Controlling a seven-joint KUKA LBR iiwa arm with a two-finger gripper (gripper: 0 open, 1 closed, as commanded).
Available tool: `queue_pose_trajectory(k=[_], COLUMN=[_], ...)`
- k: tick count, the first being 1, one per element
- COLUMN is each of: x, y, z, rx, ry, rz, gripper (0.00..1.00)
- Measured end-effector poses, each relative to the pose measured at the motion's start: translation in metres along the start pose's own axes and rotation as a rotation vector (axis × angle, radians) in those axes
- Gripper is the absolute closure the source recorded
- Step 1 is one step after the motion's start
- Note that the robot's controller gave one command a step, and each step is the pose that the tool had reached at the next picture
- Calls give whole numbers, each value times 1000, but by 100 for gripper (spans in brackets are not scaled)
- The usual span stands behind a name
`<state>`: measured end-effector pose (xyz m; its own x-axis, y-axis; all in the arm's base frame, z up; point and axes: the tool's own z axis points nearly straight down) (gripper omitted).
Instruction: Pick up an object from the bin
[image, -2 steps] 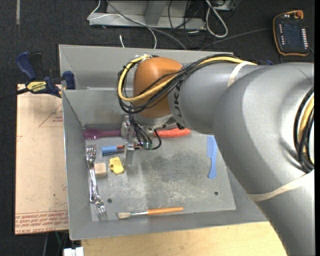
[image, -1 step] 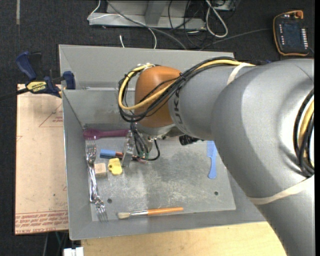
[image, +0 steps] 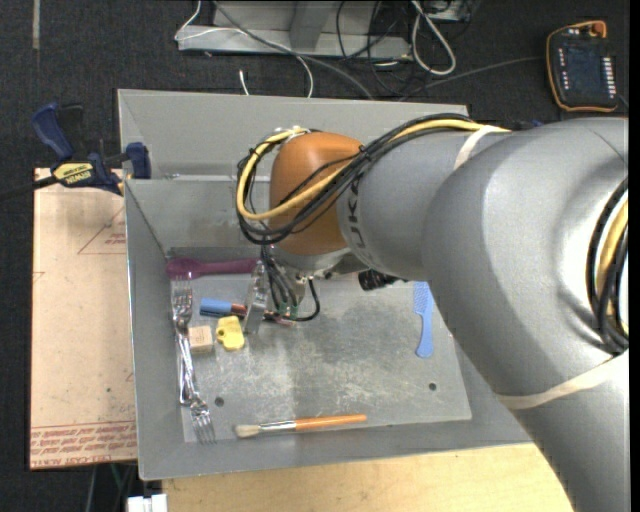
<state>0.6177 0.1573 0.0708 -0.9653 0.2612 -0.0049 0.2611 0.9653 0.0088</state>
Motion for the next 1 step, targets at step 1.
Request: queue_pose_trajectory(k=[1], x=[2], y=[-1], z=[-11], rx=[3], ry=[6], rz=[0], gripper=[100])
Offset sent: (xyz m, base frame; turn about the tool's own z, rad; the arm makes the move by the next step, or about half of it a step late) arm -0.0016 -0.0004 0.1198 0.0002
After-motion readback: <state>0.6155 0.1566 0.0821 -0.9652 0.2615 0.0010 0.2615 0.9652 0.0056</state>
